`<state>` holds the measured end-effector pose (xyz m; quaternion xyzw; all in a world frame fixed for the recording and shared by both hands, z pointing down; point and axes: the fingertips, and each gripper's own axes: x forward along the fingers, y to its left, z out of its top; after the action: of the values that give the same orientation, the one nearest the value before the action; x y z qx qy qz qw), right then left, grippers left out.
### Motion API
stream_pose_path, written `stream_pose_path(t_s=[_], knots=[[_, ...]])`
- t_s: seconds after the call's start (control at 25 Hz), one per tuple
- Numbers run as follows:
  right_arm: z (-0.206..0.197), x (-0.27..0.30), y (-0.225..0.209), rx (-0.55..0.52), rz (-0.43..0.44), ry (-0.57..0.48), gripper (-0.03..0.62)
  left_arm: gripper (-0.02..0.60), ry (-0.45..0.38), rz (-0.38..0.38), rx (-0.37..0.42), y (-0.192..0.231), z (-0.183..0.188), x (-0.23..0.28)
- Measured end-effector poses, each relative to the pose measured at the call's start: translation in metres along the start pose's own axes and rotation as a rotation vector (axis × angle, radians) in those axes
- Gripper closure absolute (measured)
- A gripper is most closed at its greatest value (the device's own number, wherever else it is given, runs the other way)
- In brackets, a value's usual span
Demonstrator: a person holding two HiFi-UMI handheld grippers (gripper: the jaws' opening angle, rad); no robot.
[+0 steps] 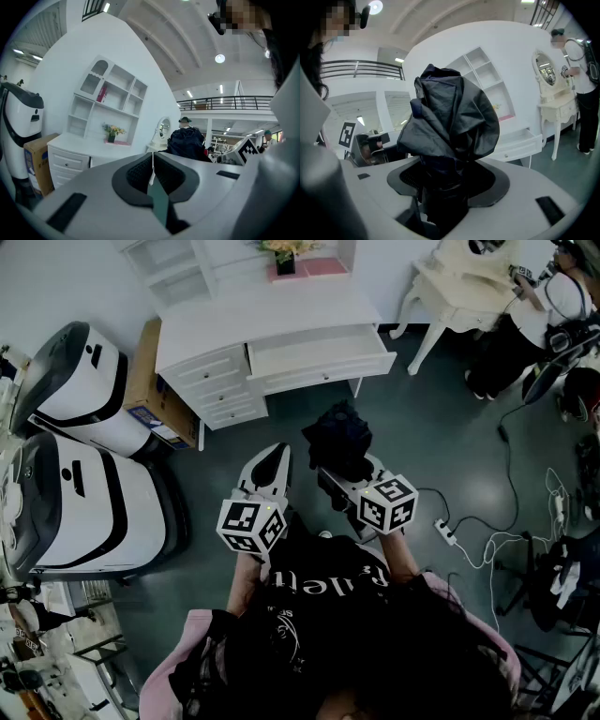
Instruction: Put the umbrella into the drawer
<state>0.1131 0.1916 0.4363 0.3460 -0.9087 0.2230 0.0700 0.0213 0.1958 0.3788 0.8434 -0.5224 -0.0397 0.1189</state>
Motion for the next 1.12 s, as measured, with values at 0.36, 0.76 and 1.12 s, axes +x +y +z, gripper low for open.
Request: stream_pose_path(t_s=[0.36,0.76,1.12], knots=[[0.0,-0.003,0.003,-0.002,0.006,0.003,0.316,0.561,0.0,0.006,0.005,-0.003,0.002,-0.003],[-0.018,-0.015,0.012,0.029,0.035,0.014,0.316,0.561,0.014,0.037,-0.011,-0.01,-0.012,-0.022],[-0.03,-0.011,0.015,0.041,0.06,0.037,0.318,0.561,0.037,0.067,-0.012,-0.005,-0.019,-0.025]])
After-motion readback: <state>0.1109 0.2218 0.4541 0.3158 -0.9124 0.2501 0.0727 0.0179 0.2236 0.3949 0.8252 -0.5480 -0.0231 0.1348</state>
